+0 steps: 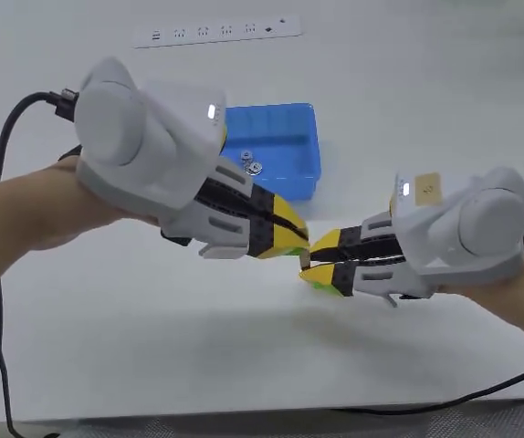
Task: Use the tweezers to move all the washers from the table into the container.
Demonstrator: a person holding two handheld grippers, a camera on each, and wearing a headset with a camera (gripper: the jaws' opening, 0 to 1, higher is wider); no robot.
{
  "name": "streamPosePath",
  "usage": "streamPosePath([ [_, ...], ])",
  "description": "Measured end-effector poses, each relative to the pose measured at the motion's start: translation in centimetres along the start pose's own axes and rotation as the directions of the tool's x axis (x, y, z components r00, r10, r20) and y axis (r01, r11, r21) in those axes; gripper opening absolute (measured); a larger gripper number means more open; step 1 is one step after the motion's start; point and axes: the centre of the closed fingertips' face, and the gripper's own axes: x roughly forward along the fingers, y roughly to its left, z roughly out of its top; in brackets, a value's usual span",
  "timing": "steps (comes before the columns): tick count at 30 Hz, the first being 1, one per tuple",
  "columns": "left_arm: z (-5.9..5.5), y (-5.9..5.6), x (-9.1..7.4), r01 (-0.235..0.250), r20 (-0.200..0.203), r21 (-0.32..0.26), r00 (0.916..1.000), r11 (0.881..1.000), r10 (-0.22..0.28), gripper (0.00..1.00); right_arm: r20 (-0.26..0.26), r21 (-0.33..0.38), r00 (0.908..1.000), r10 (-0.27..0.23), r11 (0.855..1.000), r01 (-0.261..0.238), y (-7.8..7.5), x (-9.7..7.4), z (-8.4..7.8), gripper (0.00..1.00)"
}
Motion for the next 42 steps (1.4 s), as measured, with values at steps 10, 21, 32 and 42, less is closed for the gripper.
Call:
streamPosePath([
  [10, 0.1, 0.0, 0.2, 0.010, -0.009, 0.003, 0.9999, 1.000, -0.009, 0.06, -0.005, -0.004, 1.0000, -0.005, 1.000, 0.005, 0.0, 0.0, -0.1, 0.11],
  [21, 1.9, -0.1, -2.3, 0.010, 0.013, 0.048, 0.9999, 0.999, -0.011, 0.06, 0.021, -0.045, 0.9997, -0.007, 0.999, 0.008, 0.2, -0.8, 2.8, 0.10],
  [32, 4.3, 1.6, -6.4, -0.049, 0.045, 0.116, 0.9980, 0.992, 0.044, 0.06, 0.072, -0.134, 0.9968, -0.036, 0.990, 0.045, -1.6, -1.6, 7.8, 0.10],
  [42, 5.5, 4.3, -9.1, -0.083, 0.035, 0.174, 0.9963, 0.981, 0.078, 0.06, 0.101, -0.188, 0.9926, -0.067, 0.979, 0.085, -4.3, -1.3, 11.2, 0.10],
])
